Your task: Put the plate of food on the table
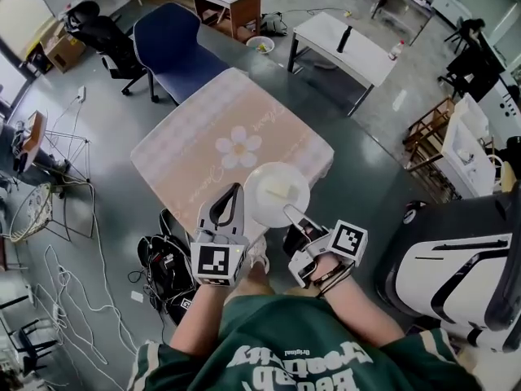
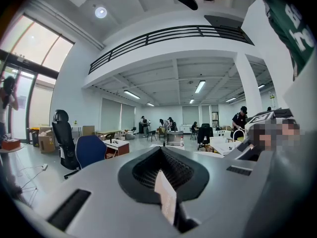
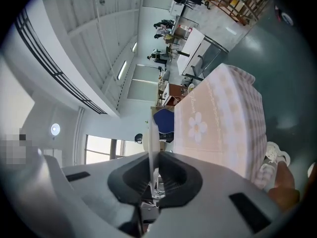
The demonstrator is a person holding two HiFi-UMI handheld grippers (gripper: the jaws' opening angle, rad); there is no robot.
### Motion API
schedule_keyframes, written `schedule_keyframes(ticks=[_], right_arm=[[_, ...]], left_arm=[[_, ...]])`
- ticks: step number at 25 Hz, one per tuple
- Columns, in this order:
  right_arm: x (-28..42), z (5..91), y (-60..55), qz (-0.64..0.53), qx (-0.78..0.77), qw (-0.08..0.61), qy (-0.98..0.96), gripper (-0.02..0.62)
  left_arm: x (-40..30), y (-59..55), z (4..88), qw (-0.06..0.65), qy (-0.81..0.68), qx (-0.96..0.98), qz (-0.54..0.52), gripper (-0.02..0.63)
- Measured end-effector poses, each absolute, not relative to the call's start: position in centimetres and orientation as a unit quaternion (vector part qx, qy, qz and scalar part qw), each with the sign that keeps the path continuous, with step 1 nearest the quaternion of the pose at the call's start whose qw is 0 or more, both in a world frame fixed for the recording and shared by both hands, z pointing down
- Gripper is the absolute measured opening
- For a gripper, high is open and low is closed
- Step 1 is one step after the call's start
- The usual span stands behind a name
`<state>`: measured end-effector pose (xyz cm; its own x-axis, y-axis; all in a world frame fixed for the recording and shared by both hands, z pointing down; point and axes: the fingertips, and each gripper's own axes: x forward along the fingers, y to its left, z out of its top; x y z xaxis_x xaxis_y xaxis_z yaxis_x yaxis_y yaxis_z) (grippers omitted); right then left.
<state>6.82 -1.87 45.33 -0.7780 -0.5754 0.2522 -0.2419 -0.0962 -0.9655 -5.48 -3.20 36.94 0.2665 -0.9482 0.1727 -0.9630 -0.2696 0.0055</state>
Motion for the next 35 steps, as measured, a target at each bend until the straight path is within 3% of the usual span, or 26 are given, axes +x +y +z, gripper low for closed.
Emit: schedule_keyframes(ticks=[18,35], right_arm=[[1.1,47.0,-12.1,-0.675,-0.314,0.125,0.656,0.032],[-2.6,55.1,-19.7,-0.712,-0.294,0.023,0.637,0.032]], left_arm=[[-10.6,-13.5,40.7,0.058,-0.611,0.786,0.082,0.009],[-13.9,-19.2,46.0,0.106,-0.657,0.742,0.084,0.009]])
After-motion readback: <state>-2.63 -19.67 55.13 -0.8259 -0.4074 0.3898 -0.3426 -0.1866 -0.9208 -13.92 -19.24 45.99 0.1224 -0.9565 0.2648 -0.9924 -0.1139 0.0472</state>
